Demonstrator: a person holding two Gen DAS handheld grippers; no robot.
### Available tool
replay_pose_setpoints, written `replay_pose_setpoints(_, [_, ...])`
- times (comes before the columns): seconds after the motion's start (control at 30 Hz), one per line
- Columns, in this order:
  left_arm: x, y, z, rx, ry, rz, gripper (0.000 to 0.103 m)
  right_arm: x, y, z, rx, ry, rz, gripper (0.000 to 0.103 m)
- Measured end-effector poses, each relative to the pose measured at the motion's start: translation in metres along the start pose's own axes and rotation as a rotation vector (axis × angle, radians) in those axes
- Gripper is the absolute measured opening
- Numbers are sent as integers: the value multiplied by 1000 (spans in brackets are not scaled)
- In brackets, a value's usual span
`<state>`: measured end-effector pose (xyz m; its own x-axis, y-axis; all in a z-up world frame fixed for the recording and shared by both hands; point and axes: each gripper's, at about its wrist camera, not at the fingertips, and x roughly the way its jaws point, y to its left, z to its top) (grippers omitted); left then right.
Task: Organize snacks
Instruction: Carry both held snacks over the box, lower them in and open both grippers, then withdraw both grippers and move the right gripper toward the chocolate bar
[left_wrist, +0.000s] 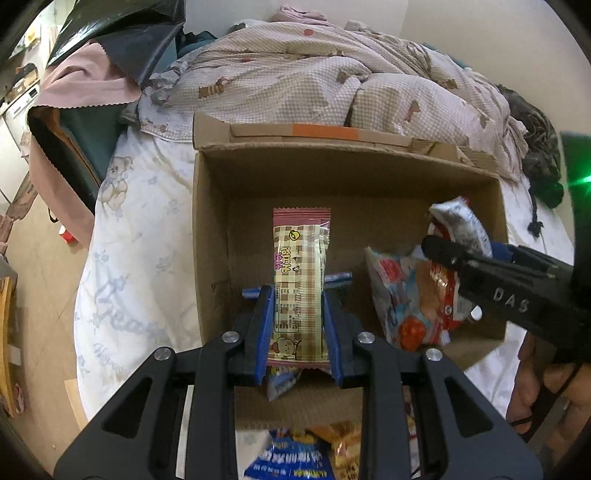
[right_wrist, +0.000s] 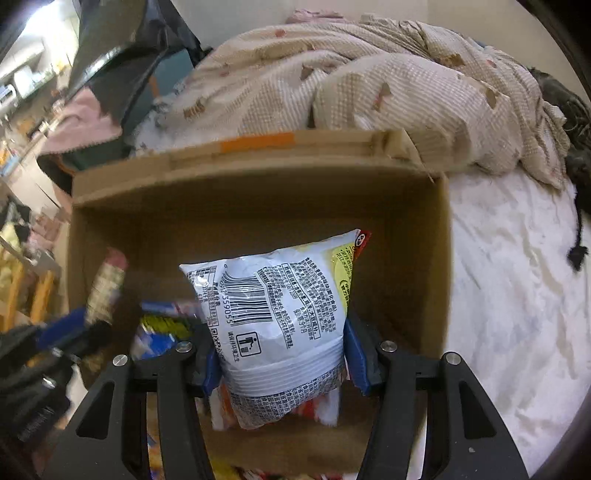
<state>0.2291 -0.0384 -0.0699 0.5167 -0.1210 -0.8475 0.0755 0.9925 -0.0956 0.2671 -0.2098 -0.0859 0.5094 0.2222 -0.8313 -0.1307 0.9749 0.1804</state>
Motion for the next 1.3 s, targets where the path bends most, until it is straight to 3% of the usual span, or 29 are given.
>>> replay_pose_setpoints(0.07, [3,3,4,-23,3,-11,23,0,1,8,2,-33,-4,61])
replay_pose_setpoints(0.13, [4,5,6,-43,1,-33,23,2,-1,10,11,-26,6,85])
replay_pose_setpoints(0.23, [6,2,7,-31,5,-48,27,-4,-6,10,37,-28,45,87])
replay_pose_setpoints(0.37, [4,3,7,-50,10,-39,76,-20,-19,12,77,-43,86,88])
replay_pose_setpoints(0.43, [0,3,6,-59,-8,-33,81,-27,-26,13,97,-50,100,88])
replay_pose_setpoints(0.87, [-14,6,-2,-70,-23,-61,81,-66,-59,6,197,-101,141,88])
replay_pose_setpoints(1.3, [-39,14,-18,-71,-57,-22,81,-83,-59,-26,243,-80,178,88])
